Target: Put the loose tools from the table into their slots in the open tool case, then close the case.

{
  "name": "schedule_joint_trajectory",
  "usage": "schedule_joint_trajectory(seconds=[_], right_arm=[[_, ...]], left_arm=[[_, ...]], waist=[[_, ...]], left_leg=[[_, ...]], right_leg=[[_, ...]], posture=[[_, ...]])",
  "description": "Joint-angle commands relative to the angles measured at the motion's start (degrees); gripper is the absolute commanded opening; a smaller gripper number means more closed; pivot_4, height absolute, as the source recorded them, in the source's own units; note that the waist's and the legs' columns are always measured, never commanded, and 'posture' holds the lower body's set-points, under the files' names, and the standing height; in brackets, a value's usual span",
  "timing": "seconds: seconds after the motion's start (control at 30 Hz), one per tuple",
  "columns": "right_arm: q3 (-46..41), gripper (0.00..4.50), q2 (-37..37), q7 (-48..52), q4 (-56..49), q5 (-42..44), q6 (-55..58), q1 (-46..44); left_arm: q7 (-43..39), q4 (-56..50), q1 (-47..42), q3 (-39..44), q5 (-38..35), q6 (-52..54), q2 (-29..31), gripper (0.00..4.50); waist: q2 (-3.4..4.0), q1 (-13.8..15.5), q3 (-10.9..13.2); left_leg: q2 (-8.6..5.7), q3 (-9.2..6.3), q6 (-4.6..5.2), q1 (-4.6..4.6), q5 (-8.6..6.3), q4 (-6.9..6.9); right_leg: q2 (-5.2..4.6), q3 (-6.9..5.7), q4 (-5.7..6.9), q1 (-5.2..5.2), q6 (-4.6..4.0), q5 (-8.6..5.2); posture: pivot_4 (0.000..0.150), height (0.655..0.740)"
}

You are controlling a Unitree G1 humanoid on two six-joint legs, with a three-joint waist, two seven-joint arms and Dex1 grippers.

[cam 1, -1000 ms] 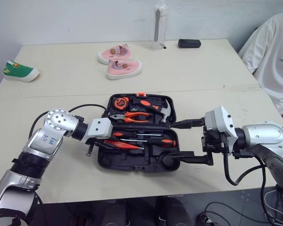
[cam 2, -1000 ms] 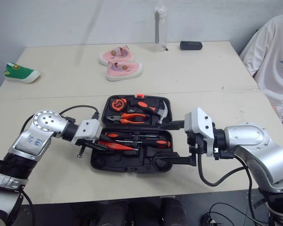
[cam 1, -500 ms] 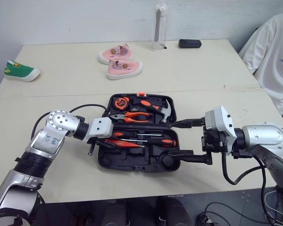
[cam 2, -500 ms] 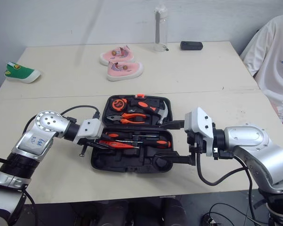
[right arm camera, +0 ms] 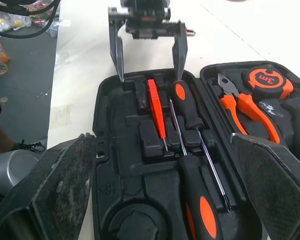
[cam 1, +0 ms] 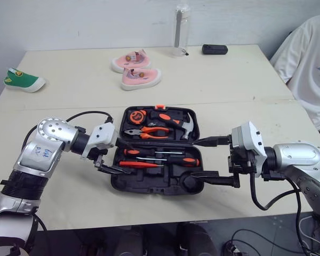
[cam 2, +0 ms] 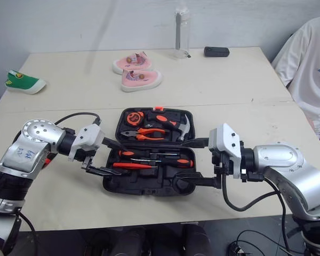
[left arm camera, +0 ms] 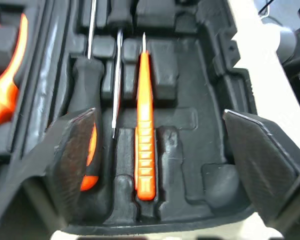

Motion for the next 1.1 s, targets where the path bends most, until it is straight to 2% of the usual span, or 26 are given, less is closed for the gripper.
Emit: schedule_joint_trajectory(seconds=[0.03,0.07,0.13,0.27,0.77,1.1], right_arm=[[0.1,4.50,0.7,-0.2,-0.7,0.0,-1.1,-0.8],[0.2,4.50,0.9,-0.2,-0.7,-0.1,-1.0,-0.9],[0.1,4.50,1.0,-0.1,-0.8,-0.2,-0.8,-0.8],[-0.1,4.50,1.2,-0.4,-0.7,0.1,-0.1,-1.2],[-1.2,4.50,0.8,-1.3,-1.1,0.9,1.7,-1.3],[-1.6,4.50,0.9,-2.2,-1.7,2.0,2.6,-1.1]], left_arm=[[3.1,4.2,2.2,1.9,0.0,-8.8,-4.7,3.48],[3.9,5.6,2.8,1.9,0.4,-10.9,-6.1,2.80],[4.3,6.7,4.0,1.7,0.9,-13.1,-7.5,2.01],[4.6,7.9,5.2,0.7,2.0,-17.4,-9.5,0.06],[7.1,12.9,5.3,-1.0,6.1,-22.2,-11.6,0.02],[7.1,14.7,6.2,-2.8,7.8,-22.3,-10.6,0.02]], waist=[[-0.05,0.0,0.0],[-0.02,0.1,0.0],[-0.04,0.1,0.0],[-0.05,0.1,0.0],[-0.06,0.7,0.0],[-0.02,0.8,0.0]], left_leg=[[0.00,0.00,0.00,0.00,0.00,0.00],[0.00,0.00,0.00,0.00,0.00,0.01],[-0.01,0.01,0.00,0.05,0.00,0.01],[0.00,0.01,0.00,0.04,0.00,0.01],[0.00,0.01,0.00,0.10,0.00,0.04],[0.00,0.01,0.00,0.18,0.00,0.04]], right_leg=[[-0.01,0.00,0.00,0.00,0.00,0.00],[0.01,0.00,0.02,0.00,0.00,0.00],[0.00,0.00,0.04,0.03,0.00,0.00],[0.01,-0.01,0.04,0.02,0.00,0.00],[-0.01,0.00,0.07,0.07,0.00,0.00],[-0.04,0.02,0.11,0.10,0.00,0.00]], posture=[[0.150,0.7316],[0.150,0.7316],[0.150,0.7316],[0.150,0.7316],[0.150,0.7316],[0.150,0.7316]])
